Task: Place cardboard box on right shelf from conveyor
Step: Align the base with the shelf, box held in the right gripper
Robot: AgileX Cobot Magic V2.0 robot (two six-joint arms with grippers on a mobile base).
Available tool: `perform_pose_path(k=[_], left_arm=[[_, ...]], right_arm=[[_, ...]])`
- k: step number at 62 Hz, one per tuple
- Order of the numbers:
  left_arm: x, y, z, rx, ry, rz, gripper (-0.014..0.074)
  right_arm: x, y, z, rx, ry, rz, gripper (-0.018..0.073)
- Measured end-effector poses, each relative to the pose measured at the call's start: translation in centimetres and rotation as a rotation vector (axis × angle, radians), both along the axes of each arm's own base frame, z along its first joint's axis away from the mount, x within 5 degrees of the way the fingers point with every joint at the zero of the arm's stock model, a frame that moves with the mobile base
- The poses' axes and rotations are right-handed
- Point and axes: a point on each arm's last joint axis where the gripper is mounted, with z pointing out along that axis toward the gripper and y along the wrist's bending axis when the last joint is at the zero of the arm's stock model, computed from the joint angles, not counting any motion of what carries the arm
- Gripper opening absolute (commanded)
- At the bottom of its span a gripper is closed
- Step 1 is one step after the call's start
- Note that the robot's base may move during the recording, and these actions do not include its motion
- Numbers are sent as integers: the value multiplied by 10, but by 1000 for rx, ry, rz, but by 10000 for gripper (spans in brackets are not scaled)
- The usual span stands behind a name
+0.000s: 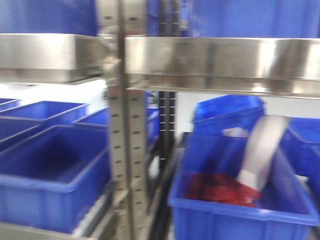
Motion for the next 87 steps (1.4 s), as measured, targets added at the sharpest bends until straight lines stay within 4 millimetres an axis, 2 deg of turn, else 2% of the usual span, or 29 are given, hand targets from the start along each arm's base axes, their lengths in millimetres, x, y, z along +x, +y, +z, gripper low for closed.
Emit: perform_pose_path(k=[53, 69, 87], left_arm=[[0, 0, 0, 0, 0, 0, -116], [0, 0, 0, 0, 0, 0, -116], [0, 0, 0, 0, 0, 0, -116]], right_arm=[[0, 0, 0, -2, 0, 0, 54], [-1, -3, 14, -46, -157, -35, 54], [-1, -3, 15, -49, -170, -38, 54]])
